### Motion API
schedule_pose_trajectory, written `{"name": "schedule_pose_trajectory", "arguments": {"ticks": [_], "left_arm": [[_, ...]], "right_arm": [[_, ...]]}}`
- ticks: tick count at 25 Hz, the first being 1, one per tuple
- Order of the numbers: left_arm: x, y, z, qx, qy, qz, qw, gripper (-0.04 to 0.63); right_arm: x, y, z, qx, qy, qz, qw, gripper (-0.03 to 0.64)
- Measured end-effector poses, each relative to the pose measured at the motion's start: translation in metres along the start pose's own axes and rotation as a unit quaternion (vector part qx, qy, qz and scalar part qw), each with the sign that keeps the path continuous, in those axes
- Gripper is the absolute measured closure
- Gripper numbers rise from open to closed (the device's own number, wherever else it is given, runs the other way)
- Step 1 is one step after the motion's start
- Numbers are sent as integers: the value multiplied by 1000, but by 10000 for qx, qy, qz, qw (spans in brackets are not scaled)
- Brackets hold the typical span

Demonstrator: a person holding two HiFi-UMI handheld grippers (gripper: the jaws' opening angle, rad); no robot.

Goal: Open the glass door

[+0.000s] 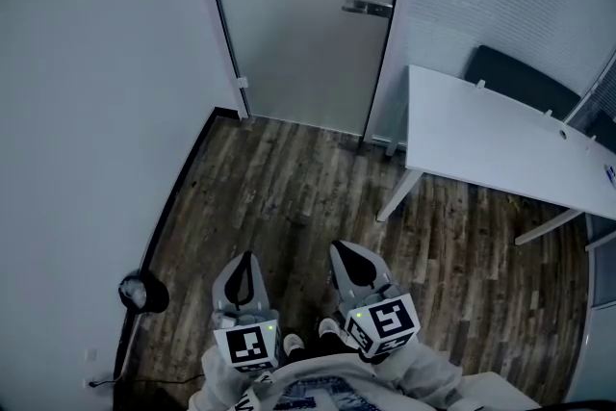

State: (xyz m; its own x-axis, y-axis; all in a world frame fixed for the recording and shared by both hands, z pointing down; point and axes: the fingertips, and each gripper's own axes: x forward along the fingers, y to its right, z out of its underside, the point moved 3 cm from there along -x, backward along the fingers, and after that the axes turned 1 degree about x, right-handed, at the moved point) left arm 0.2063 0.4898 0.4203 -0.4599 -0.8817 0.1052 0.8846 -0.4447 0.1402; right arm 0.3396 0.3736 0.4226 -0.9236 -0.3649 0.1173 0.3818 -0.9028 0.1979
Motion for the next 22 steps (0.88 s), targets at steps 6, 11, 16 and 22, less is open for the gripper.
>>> {"name": "schedule_pose_trajectory", "arguments": {"ticks": [6, 11, 16, 22], "left_arm": [[9, 11, -4, 18, -20, -193, 9998, 594], [21, 24, -14, 96, 98, -207, 9997, 594], [36, 21, -14, 92, 32, -183, 9998, 594], [68, -2, -4, 31, -45, -209, 9998, 594]], "right_arm": [[-3, 24, -4, 78, 65, -70, 9999, 611], [0, 41, -12, 34, 91, -131, 9999, 611], [21, 46, -14, 15, 90, -234, 9997, 611], [61, 52, -11, 10, -4, -241, 9997, 611]]}}
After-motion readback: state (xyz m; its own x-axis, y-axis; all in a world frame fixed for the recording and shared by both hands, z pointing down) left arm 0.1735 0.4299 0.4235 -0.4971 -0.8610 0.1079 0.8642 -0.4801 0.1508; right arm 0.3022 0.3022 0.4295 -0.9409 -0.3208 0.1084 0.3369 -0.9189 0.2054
